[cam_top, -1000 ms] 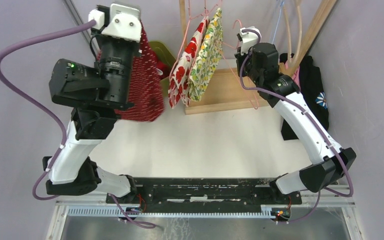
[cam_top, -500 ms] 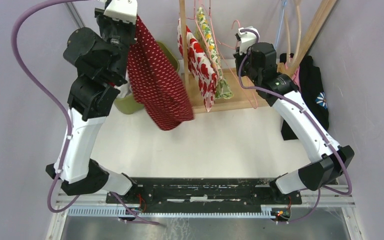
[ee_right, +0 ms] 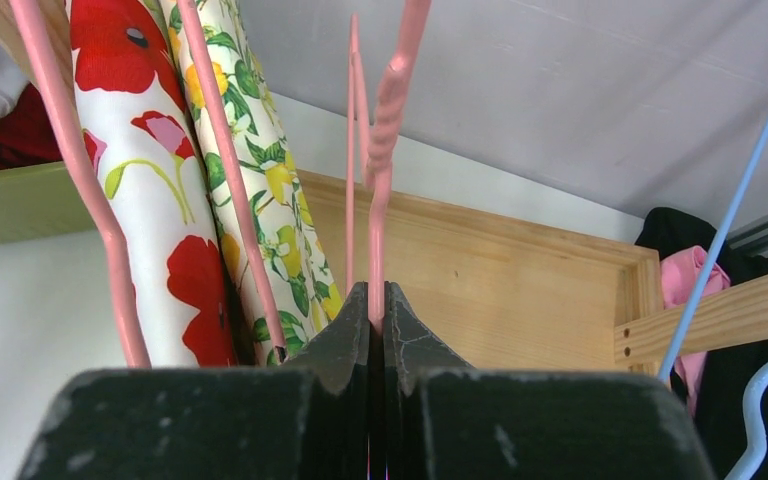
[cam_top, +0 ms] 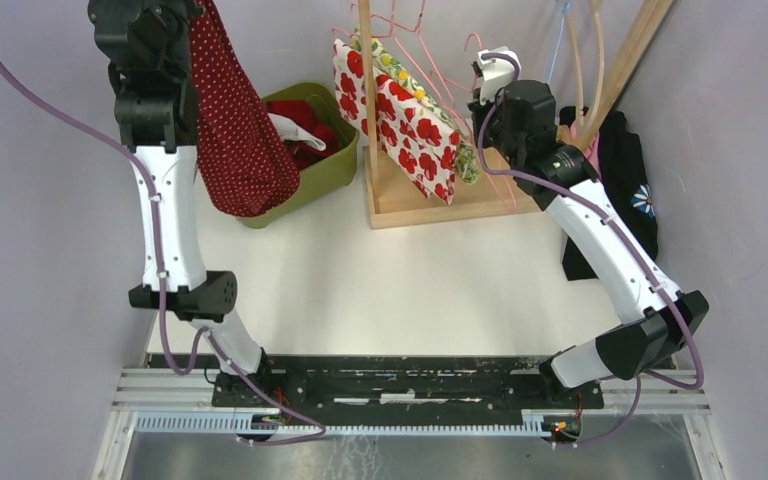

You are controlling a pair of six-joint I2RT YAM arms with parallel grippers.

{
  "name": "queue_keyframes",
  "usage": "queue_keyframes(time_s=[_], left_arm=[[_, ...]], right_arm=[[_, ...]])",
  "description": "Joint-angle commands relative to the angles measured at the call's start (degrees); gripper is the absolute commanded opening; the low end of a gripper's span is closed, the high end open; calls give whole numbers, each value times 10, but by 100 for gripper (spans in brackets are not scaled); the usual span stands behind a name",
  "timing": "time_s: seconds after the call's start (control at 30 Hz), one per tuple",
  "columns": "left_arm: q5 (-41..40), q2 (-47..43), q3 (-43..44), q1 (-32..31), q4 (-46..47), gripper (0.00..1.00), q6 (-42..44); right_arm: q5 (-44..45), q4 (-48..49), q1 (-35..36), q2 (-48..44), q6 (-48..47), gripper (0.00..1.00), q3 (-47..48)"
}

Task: Remove the skirt from the hanger
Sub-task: Place the skirt in the bin.

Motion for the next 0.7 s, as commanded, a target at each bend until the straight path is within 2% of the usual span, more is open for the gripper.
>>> queue_keyframes(time_s=[0.0, 0.17, 0.43, 0.67], left_arm=[[110, 45, 86, 47, 116, 3, -132], [191, 66, 82, 88, 188, 3, -203], [217, 106, 87, 179, 357, 3, -314], [235, 148, 74, 190, 413, 3, -360]], right_arm=[[15, 32, -2, -6, -12, 1, 29], [17, 37, -8, 10, -15, 1, 42], [12, 41, -26, 40, -8, 1, 58], [4, 41, -44, 64, 0, 1, 74]])
